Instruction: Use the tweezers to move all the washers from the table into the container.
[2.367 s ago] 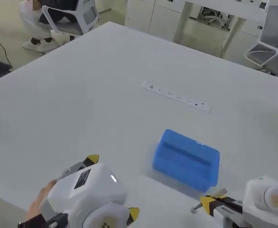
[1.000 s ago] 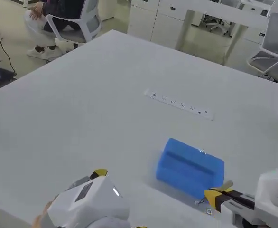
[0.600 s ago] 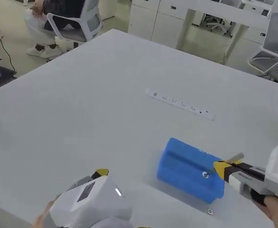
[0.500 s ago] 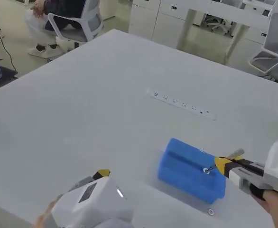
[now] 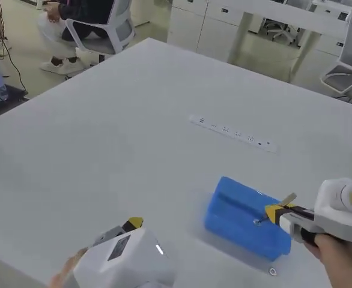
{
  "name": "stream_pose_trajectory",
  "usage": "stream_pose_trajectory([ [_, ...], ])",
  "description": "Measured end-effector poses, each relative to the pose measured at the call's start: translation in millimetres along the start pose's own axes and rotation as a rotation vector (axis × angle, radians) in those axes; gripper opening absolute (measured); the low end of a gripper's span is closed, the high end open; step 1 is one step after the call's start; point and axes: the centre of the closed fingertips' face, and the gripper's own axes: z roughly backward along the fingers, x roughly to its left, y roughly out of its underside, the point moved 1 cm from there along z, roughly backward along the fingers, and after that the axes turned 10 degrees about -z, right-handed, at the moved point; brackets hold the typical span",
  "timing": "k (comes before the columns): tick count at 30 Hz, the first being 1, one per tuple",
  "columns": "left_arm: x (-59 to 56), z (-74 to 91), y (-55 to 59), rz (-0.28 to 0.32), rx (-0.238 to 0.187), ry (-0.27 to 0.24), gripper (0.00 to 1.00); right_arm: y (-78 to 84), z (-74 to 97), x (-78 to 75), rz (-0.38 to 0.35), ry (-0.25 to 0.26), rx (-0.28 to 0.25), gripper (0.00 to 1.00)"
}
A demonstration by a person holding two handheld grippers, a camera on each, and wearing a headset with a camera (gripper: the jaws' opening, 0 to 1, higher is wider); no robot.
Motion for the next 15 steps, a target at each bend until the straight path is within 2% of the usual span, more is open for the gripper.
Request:
stream_pose_trajectory([
  [2, 0.4, 0.0, 0.0, 0.001, 0.0, -0.002, 0.81, 2.0, -2.5, 0.2, 0.001, 0.003, 0.004, 0.03],
  [6, 1.1, 0.2, -0.3, 0.003, -0.003, -0.005, 0.8, 16.2, -9.9, -2.5, 0.012, 0.014, 0.042, 0.03],
  [9, 1.6, 0.6, -0.6, 0.001, -0.004, -0.009, 0.8, 17.6, -11.7, 1.0, 0.023, 0.014, 0.054, 0.03],
  [12, 3.1, 1.0, -0.3, -0.003, -0.004, -0.019, 0.8, 28.9, -15.2, 0.6, 0.053, 0.017, 0.087, 0.03],
  [14, 3.8, 1.2, -0.2, 0.0, -0.004, -0.021, 0.8, 37.4, -16.1, 6.5, 0.089, 0.014, 0.106, 0.03],
  [15, 3.8, 1.2, -0.2, 0.003, -0.005, -0.021, 0.8, 29.5, -19.6, 6.3, 0.115, 0.007, 0.037, 0.03],
])
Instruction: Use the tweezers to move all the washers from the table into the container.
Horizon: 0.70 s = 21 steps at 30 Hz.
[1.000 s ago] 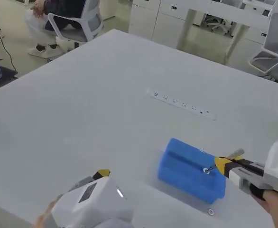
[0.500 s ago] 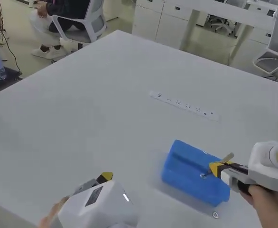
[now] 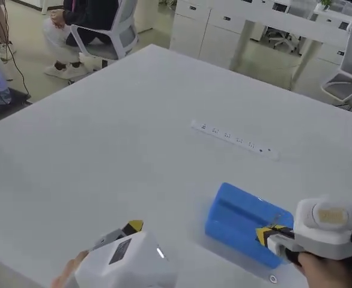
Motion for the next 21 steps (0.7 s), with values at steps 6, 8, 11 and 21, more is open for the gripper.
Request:
stream_pose_trajectory([
  [6, -0.2, -0.4, 0.4, -0.01, 0.002, -0.003, 0.79, 6.8, 4.7, -3.2, -0.039, 0.009, 0.02, 0.03],
  [8, 0.6, -0.2, 0.1, -0.008, -0.001, -0.006, 0.79, 8.8, 5.2, -2.5, -0.045, 0.005, 0.023, 0.03],
  [11, 1.4, 0.0, -0.2, -0.003, -0.003, -0.008, 0.79, 12.9, 8.5, -3.5, -0.04, 0.001, 0.019, 0.03],
  [21, 1.1, -0.2, 0.4, -0.014, 0.002, -0.008, 0.79, 7.9, 13.9, 1.5, -0.052, 0.004, 0.026, 0.04],
])
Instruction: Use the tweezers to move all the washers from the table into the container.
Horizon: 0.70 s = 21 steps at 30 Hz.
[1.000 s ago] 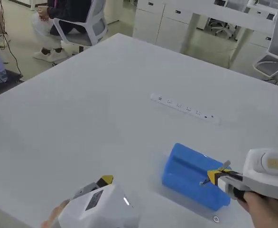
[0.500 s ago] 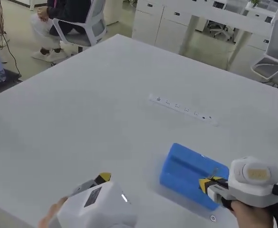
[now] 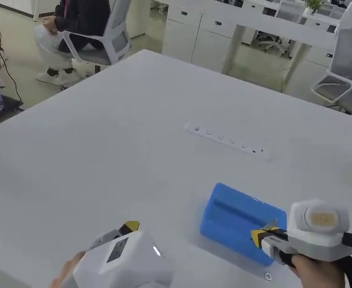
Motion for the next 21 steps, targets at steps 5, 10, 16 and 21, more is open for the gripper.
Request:
stream_pose_trajectory([
  [5, 1.0, 0.0, 1.2, 0.007, 0.005, -0.004, 0.79, -8.3, 10.3, 1.3, -0.02, -0.006, -0.032, 0.04],
  [10, 2.2, -0.1, 2.2, 0.007, 0.009, -0.011, 0.79, -26.8, 38.8, 2.1, -0.034, -0.017, -0.101, 0.04],
  [16, 0.8, -0.3, 2.8, 0.0, 0.012, -0.005, 0.79, -31.1, 67.4, 2.3, -0.036, -0.011, -0.149, 0.04],
  [21, -0.3, -0.4, 3.1, -0.005, 0.013, 0.001, 0.79, -28.6, 86.1, 1.7, -0.027, 0.008, -0.167, 0.04],
])
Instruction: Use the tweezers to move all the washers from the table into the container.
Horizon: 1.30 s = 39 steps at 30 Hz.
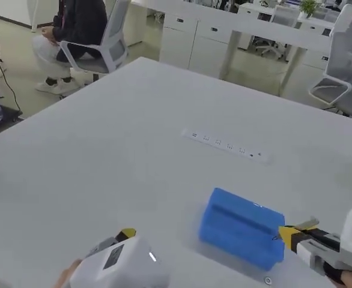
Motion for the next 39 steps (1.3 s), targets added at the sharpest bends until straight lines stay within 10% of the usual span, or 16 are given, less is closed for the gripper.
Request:
stream_pose_trajectory([
  [13, -0.2, 0.1, 0.1, -0.006, 0.001, -0.001, 0.79, 20.4, 17.6, -5.3, -0.076, 0.031, 0.007, 0.04],
  [23, 0.5, 0.4, 0.4, -0.005, 0.004, -0.005, 0.78, 63.4, -3.1, -18.0, -0.139, 0.051, 0.11, 0.04],
  [39, -0.2, 0.2, 0.5, -0.008, 0.007, -0.003, 0.78, 80.7, -25.4, -35.1, -0.241, 0.1, 0.128, 0.04],
])
